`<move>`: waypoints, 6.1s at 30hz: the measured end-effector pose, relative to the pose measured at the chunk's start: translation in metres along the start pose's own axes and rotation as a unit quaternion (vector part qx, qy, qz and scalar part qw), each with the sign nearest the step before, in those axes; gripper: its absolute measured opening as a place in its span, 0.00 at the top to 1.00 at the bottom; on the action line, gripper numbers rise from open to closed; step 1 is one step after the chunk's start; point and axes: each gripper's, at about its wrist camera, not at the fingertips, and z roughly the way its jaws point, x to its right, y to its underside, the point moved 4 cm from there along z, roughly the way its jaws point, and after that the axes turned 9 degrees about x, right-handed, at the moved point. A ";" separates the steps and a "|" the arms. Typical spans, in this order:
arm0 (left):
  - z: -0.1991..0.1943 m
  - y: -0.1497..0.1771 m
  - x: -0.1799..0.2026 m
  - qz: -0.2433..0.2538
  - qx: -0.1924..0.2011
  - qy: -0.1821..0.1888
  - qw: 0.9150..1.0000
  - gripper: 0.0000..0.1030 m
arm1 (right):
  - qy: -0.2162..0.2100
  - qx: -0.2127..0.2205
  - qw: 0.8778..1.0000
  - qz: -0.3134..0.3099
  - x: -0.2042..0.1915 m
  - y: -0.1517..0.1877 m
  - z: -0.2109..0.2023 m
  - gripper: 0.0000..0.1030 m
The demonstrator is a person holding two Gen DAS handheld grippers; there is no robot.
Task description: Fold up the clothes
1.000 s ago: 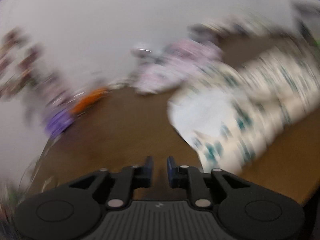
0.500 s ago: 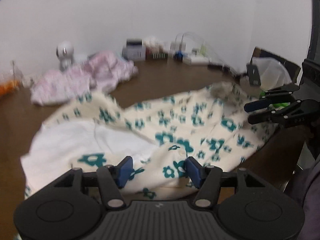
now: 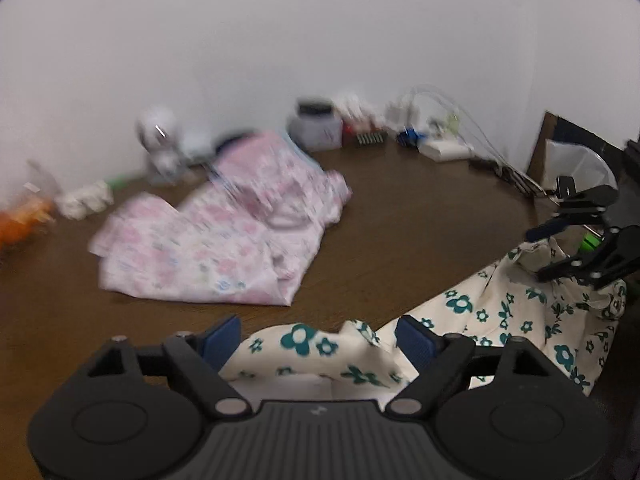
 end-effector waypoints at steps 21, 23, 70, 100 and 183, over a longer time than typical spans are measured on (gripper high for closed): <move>-0.076 0.042 0.078 -0.004 0.077 -0.098 0.992 0.96 | 0.030 0.108 0.988 -0.108 -0.047 0.023 -0.061 0.97; -0.084 0.068 0.091 -0.030 0.074 -0.113 0.990 0.96 | 0.003 0.087 0.990 -0.115 -0.063 0.044 -0.068 0.97; -0.054 0.102 0.137 0.096 0.003 -0.044 0.994 0.81 | 0.126 0.077 0.983 0.111 -0.025 0.044 -0.063 0.45; -0.049 0.071 0.062 -0.129 0.051 -0.090 0.986 0.92 | 0.103 0.058 0.982 0.146 -0.043 0.065 -0.046 0.80; -0.012 0.082 0.123 -0.076 0.055 -0.144 0.985 0.65 | 0.176 0.046 0.962 0.203 0.003 0.117 -0.145 0.70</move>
